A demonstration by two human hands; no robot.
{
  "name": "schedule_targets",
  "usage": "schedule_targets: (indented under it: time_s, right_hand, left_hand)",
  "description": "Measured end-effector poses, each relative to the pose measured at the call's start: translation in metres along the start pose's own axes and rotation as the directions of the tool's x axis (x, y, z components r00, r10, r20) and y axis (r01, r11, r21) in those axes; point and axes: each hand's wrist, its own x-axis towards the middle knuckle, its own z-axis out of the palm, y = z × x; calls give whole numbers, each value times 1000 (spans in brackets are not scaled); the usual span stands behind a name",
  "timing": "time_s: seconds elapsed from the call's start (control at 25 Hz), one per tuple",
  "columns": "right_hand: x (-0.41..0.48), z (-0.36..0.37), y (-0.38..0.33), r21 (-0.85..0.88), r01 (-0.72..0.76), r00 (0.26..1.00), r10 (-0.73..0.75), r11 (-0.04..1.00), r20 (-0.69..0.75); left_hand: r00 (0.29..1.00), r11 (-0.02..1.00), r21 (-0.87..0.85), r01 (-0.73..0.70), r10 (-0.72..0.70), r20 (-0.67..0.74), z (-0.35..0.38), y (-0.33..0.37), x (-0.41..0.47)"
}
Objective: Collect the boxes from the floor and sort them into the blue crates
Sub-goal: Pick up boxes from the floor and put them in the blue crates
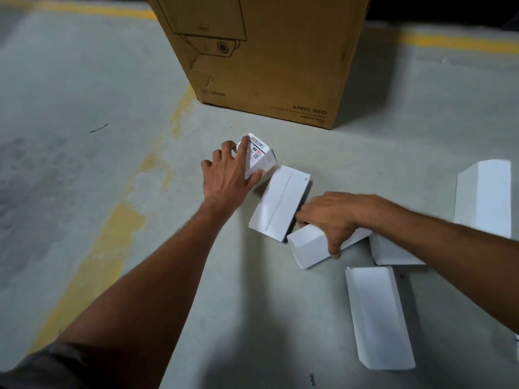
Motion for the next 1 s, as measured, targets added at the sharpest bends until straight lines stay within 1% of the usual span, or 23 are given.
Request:
schedule_targets:
  time_s: [0.08, 0.12, 0.24, 0.28, 0.36, 0.44, 0.48, 0.56, 0.68, 0.72, 0.88, 0.96, 1.0]
  right_hand:
    - [-5, -23, 8, 14, -6, 999, 6, 1000, 51]
    - [-7, -35, 11, 4, -7, 999, 7, 1000, 44]
    - [8, -63, 2, -120, -16, 997, 6, 993, -83]
    - [19, -69, -5, -158, -16, 995, 0, 987, -101]
    - [46, -74, -22, -189, -31, 999, 25, 981, -35]
    - [64, -73, -26, -165, -76, 995, 87, 983, 58]
    - [67, -73, -25, -139, -112, 990, 122, 984, 68]
    - [62, -68, -25, -114, -111, 993, 115, 987, 26]
    - [45, -58, -21, -226, -87, 993, 68, 970, -93]
    - [42, -54, -20, -226, -101, 990, 75, 969, -121]
    - [29, -42, -29, -195, -186, 978, 162, 963, -132]
    - [19, -38, -37, -176, -236, 967, 214, 956, -136]
    - [11, -38, -41, -130, -269, 955, 247, 954, -162]
  left_hand:
    - [1000, 1000, -20, 23, -23, -8, 1, -5, -4]
    - [999, 999, -32, 38, -39, -13, 1, -10, -6]
    - [996, 995, -55, 88, -89, -16, 0, -21, -9]
    - [994, 993, -59, 106, -107, -19, -1, -24, -10]
    - [989, 988, -61, 145, -147, -24, -2, -28, -13]
    - [980, 980, -74, 187, -191, -49, -3, -31, -15]
    - [975, 974, -85, 208, -214, -63, -4, -33, -15]
    - [969, 968, -108, 227, -236, -75, -6, -35, -16]
    - [968, 965, -120, 232, -241, -73, -7, -31, -16]
    - [967, 962, -134, 237, -247, -65, -8, -29, -18]
    - [956, 934, -218, 284, -293, -9, -28, -16, -41]
    - [945, 901, -299, 316, -328, 9, -55, -11, -61]
    - [937, 877, -348, 331, -349, 10, -72, -9, -70]
